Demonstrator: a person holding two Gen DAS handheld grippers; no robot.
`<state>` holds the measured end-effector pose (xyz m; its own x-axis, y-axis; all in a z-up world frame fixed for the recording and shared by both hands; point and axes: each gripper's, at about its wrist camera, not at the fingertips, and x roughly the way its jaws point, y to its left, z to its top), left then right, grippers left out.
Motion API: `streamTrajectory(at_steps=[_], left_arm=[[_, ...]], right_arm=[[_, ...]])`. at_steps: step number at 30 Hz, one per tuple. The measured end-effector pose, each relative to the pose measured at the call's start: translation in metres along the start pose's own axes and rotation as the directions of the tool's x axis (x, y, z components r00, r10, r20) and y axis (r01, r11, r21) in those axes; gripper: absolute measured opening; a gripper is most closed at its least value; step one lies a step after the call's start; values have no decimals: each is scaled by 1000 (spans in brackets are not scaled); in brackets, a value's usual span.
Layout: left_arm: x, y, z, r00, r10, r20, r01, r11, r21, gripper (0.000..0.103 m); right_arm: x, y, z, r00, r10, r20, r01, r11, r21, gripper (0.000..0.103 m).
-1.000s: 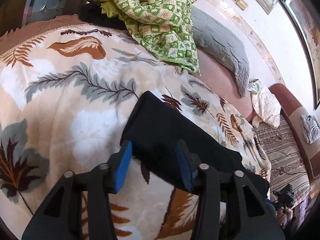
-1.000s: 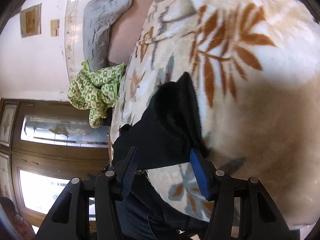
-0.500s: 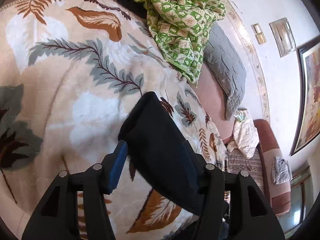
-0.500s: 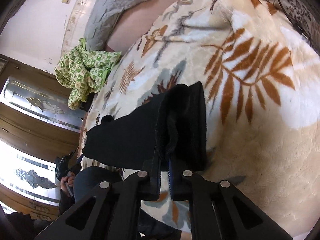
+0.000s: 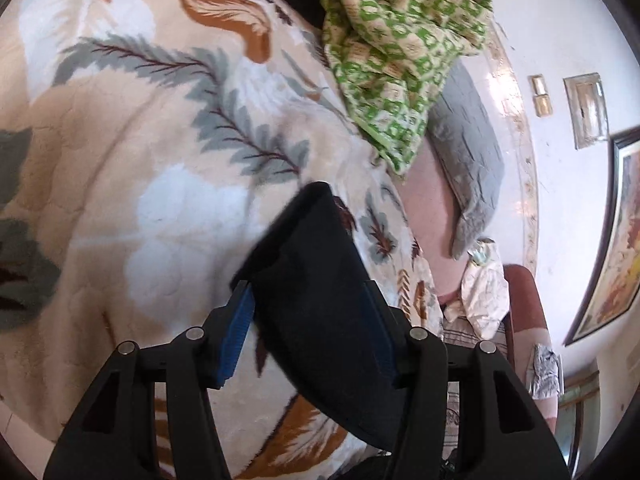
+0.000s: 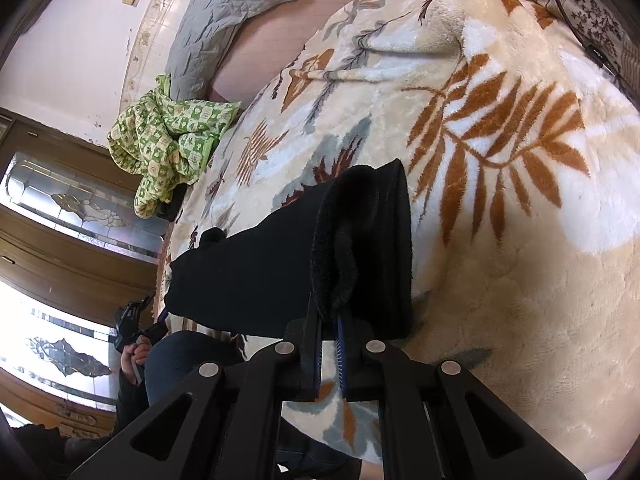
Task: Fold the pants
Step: 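Grasp the folded black pants end with the left gripper while the right gripper grasps beside it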
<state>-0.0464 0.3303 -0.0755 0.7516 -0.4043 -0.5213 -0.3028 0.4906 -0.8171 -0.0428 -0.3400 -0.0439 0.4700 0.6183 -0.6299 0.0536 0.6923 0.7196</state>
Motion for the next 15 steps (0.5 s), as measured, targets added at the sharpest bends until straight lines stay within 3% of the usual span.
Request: streamTrajectory(at_steps=[5, 15], left_arm=[[3, 12, 0, 1000, 6, 1, -6, 999, -45, 52], [-10, -2, -1, 1000, -13, 25, 13, 1000, -8, 52]], right_arm=[[1, 2, 0, 1000, -6, -2, 6, 1000, 2, 7], [5, 4, -1, 1000, -16, -16, 16, 1000, -4, 9]])
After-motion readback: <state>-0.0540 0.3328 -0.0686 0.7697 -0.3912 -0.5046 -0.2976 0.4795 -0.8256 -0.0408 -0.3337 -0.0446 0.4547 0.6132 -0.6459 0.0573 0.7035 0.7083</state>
